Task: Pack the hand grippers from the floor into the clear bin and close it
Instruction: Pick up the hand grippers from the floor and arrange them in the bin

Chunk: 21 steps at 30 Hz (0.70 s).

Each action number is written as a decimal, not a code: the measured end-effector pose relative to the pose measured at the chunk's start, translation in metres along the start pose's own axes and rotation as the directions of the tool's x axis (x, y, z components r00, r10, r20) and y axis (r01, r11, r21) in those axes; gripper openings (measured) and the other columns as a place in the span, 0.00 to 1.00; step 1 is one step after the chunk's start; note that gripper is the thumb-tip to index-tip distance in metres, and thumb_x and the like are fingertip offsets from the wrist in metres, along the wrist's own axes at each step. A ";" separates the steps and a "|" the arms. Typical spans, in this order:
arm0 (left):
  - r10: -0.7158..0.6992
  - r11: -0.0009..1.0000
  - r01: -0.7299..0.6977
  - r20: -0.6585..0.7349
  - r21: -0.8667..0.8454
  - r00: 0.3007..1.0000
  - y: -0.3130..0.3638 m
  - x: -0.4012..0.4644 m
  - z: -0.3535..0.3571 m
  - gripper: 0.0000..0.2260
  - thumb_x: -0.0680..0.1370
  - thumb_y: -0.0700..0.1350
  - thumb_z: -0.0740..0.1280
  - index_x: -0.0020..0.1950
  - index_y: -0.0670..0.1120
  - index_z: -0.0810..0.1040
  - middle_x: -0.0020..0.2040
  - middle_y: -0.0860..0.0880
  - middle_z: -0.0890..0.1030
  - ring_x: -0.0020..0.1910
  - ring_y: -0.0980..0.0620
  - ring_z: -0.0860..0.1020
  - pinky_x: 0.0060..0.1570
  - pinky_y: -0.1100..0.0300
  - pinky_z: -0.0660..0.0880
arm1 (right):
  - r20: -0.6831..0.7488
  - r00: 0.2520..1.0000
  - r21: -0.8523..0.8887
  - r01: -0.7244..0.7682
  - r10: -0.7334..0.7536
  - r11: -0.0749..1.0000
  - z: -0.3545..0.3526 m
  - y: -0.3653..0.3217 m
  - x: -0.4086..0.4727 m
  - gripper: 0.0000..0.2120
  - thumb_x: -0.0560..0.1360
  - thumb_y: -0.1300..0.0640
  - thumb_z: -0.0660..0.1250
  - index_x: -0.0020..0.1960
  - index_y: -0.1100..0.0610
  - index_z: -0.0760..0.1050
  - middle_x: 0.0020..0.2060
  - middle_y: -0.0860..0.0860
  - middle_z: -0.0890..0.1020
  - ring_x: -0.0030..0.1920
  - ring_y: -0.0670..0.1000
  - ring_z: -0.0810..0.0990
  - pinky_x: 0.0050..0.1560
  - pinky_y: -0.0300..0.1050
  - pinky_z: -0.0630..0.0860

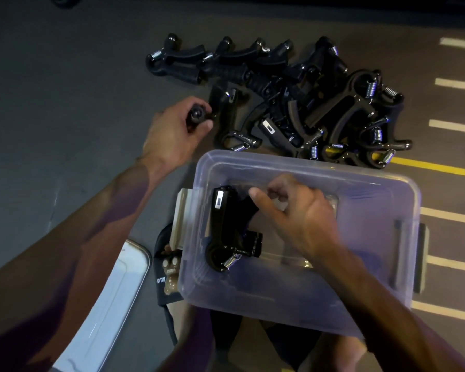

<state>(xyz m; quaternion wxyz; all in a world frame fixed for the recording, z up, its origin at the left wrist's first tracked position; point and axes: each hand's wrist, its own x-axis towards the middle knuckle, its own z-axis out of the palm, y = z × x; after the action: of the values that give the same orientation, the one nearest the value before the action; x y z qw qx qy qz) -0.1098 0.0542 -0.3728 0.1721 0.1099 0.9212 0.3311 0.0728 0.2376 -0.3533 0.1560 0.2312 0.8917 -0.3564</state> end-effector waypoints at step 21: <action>0.333 0.830 -0.317 -0.048 -0.459 0.942 0.073 -0.116 -0.046 0.12 0.80 0.45 0.72 0.63 0.47 0.78 0.49 0.35 0.79 0.45 0.35 0.82 0.43 0.46 0.81 | -0.298 0.941 0.589 0.314 -0.161 0.745 -0.042 -0.016 -0.060 0.10 0.79 0.53 0.70 0.57 0.55 0.81 0.46 0.50 0.84 0.47 0.44 0.82 0.46 0.35 0.76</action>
<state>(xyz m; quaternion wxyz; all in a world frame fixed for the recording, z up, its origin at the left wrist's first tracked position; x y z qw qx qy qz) -0.0147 0.0462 -0.2642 0.1498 0.2263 0.7811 0.5623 0.1107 0.2393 -0.2880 -0.0806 0.1930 0.7551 -0.6213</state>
